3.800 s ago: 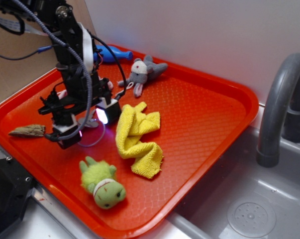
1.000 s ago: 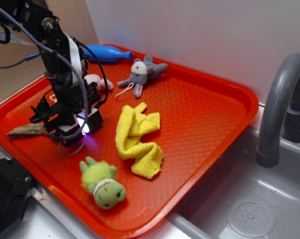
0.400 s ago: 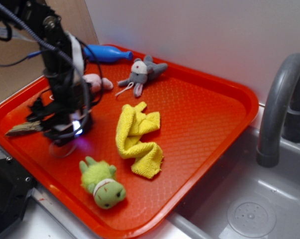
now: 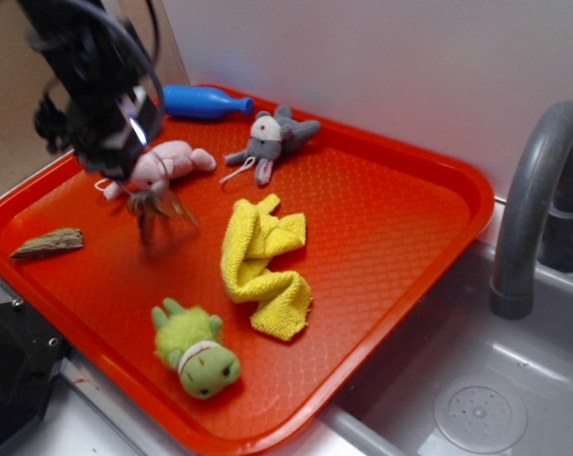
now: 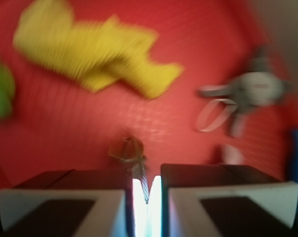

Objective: Grab the silver keys.

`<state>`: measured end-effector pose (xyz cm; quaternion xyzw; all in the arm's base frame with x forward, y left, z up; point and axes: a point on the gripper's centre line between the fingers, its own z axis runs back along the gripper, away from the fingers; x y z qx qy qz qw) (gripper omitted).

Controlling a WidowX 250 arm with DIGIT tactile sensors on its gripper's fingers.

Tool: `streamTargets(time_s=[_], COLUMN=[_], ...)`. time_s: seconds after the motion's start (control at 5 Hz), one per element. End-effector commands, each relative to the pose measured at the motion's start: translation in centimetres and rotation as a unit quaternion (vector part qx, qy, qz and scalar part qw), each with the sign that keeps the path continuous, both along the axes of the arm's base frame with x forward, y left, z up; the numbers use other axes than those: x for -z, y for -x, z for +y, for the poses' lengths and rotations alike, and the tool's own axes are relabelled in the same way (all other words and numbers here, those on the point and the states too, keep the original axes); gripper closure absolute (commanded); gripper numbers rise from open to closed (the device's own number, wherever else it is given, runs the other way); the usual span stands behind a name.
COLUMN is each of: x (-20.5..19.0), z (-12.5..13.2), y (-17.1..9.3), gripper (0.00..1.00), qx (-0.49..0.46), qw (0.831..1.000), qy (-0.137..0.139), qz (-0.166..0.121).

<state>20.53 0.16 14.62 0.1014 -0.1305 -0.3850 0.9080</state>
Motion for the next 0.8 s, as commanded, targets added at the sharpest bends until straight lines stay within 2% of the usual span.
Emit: streamTargets(time_s=[0.0, 0.2, 0.6], x=[-11.5, -11.9, -12.7], z=[-0.5, -0.1, -0.1], y=[-2.8, -3.2, -1.8], gripper=[1.00, 1.00, 1.00], qx=[-0.239, -0.339, -0.345], qw=[0.968, 0.931, 0.929], qy=[0.056, 0.086, 0.080], qz=[0.053, 0.106, 0.106])
